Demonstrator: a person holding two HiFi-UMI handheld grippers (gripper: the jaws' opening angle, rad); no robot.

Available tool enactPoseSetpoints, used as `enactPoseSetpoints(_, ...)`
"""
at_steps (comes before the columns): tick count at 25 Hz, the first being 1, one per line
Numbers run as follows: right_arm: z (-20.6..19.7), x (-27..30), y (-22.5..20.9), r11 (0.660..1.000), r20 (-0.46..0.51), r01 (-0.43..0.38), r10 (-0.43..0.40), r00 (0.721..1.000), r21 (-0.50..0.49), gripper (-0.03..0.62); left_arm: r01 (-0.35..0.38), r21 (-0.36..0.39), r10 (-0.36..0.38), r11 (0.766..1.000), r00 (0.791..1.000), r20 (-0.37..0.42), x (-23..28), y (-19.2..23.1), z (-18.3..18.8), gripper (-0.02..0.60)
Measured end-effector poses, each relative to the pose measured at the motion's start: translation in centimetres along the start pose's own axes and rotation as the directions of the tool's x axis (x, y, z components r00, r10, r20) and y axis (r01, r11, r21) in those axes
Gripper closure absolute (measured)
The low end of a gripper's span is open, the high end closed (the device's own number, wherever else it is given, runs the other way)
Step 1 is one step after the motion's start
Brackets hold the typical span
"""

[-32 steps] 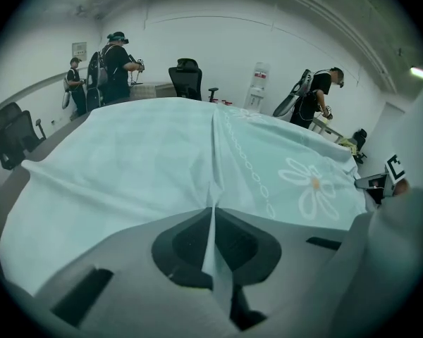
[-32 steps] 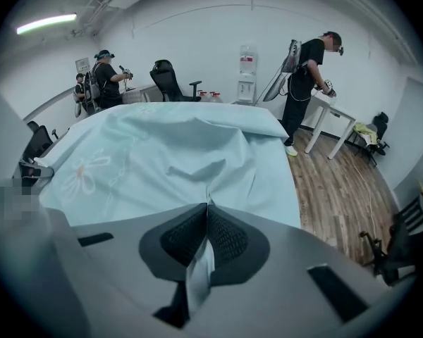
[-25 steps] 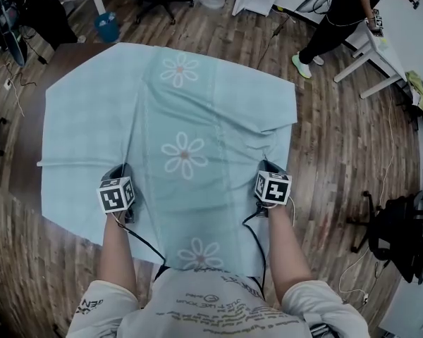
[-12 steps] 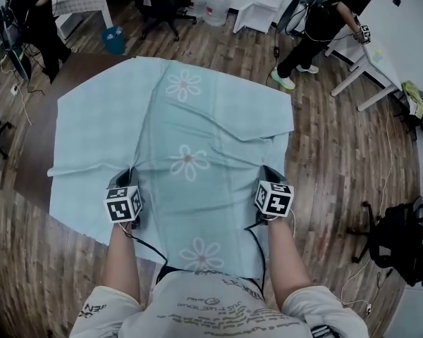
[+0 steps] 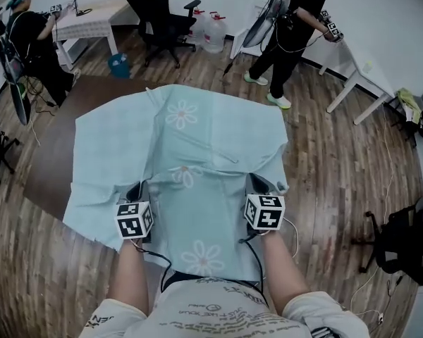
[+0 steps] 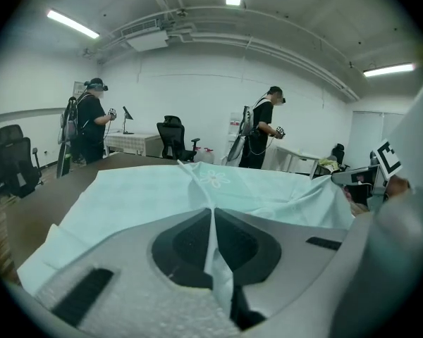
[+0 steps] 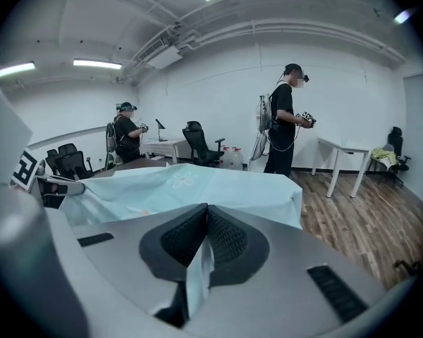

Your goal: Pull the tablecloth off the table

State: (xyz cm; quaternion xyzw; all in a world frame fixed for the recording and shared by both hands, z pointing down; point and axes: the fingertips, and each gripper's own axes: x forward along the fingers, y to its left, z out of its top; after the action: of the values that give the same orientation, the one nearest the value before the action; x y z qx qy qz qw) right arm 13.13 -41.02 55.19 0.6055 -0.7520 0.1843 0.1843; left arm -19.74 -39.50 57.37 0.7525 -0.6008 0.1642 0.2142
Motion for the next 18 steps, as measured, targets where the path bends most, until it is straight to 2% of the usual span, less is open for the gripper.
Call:
enactPoseSetpoints(8,3.0,-5.6,5.4,0.991,0.129,-0.125,0.129,0.983,-0.041,0.58,0.056,0.068,-0.064,0.996,0.991,0.117,-5.5,-6.7,3.5,0.571)
enactPoseSetpoints(18,7.3,-11.1,9.7,0.969,0.291,-0.223,0.244,0.925,-0.102,0.58,0.08,0.146,-0.115,0.986,0.963,0.244,-10.3,-13.3,8.0,0.571)
